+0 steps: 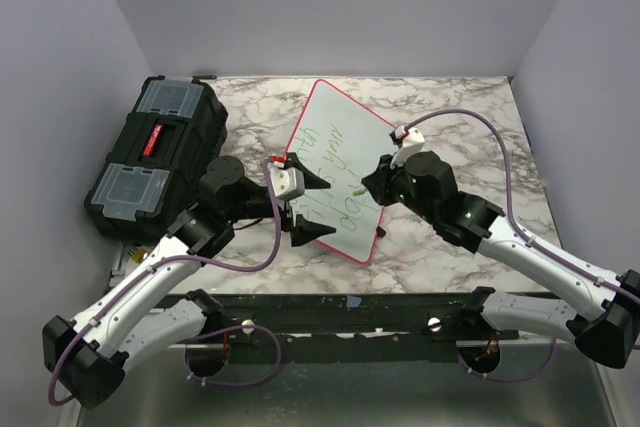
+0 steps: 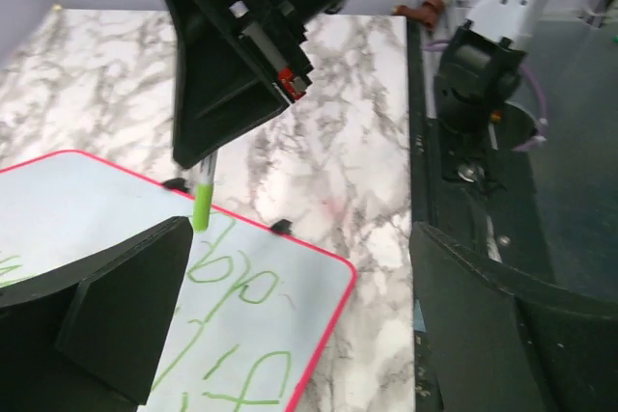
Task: Write a sentence on the whiteboard
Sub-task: Put down the whiteboard marker at the center of the board.
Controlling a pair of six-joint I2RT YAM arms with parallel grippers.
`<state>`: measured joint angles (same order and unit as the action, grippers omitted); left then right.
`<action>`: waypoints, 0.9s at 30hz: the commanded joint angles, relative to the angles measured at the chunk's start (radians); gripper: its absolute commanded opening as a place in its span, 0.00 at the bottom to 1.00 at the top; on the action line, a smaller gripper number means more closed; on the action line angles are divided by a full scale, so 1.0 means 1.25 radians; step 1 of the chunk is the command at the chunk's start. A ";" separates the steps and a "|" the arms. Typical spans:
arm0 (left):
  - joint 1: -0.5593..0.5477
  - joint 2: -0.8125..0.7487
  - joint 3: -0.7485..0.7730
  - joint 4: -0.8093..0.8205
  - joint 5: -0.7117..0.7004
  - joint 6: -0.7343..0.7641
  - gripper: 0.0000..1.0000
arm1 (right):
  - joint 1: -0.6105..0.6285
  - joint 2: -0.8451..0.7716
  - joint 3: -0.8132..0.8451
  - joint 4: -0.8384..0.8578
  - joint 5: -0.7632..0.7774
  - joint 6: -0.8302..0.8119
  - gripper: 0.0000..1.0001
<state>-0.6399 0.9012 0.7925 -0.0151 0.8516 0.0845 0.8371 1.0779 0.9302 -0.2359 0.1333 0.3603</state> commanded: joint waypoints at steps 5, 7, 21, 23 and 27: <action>0.002 -0.038 -0.042 0.095 -0.284 -0.063 0.98 | -0.002 -0.016 -0.072 -0.015 0.499 0.109 0.01; 0.002 -0.038 -0.043 0.099 -0.339 -0.109 0.98 | -0.003 -0.004 -0.091 -0.001 0.557 0.128 0.01; 0.004 -0.049 -0.041 0.081 -0.618 -0.171 0.98 | -0.013 0.075 -0.227 0.109 0.783 0.251 0.01; 0.004 -0.061 -0.048 0.083 -0.642 -0.169 0.99 | -0.013 0.089 -0.241 0.120 0.792 0.257 0.01; 0.005 -0.081 -0.060 0.083 -0.666 -0.160 0.99 | -0.013 0.112 -0.264 0.126 0.798 0.281 0.01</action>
<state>-0.6369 0.8375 0.7387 0.0708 0.1112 -0.1139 0.8234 1.1927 0.6323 -0.1219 1.0492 0.6430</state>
